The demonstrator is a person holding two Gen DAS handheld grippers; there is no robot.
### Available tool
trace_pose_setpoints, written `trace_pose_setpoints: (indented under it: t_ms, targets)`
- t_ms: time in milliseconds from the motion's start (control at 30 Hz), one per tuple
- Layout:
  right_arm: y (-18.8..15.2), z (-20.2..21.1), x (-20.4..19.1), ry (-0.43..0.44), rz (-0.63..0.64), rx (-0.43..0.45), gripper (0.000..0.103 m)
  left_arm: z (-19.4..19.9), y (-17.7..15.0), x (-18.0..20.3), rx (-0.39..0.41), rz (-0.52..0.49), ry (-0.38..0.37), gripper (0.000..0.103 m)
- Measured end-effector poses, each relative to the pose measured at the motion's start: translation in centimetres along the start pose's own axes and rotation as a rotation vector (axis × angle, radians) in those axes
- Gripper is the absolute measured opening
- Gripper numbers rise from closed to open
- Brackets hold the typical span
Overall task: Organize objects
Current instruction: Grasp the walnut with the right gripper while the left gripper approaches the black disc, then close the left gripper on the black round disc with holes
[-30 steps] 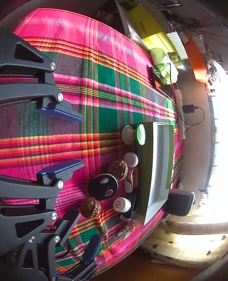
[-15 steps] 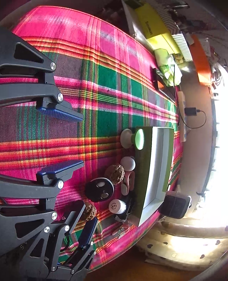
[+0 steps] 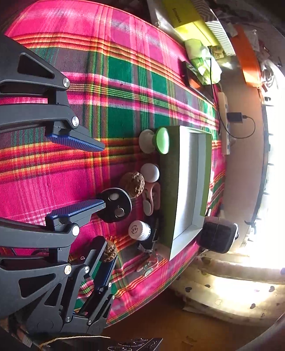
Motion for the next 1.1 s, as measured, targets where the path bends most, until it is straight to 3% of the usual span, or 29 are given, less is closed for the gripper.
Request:
trace_pose_setpoints:
  t_ms: [200, 700, 867, 1100]
  targets:
    - [-0.1, 0.3, 1.4, -0.014, -0.023, 0.0, 0.031, -1.6, 0.2, 1.6, -0.048, -0.001, -0.066, 0.044]
    - [0.4, -0.1, 2.6, 0.009, -0.035, -0.004, 0.031, -3.1, 1.3, 2.5, -0.076, 0.0, -0.019, 0.043]
    - [0.4, -0.2, 2.7, 0.014, -0.032, -0.007, 0.031, -3.2, 1.4, 2.7, -0.077, -0.002, -0.02, 0.031]
    - [0.4, -0.3, 2.7, 0.013, -0.032, -0.009, 0.031, -3.1, 1.5, 2.7, -0.072, -0.002, -0.01, 0.026]
Point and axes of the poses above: each gripper's, at about its wrist camera, not at the fingertips, and z roughly against the way its jaws point, x to its right, y to its top, the point moved 8 cm from there along -z, roughly the way its jaws point, and after that the axes turned 2 degrees about -z, right-handed, at the moved point
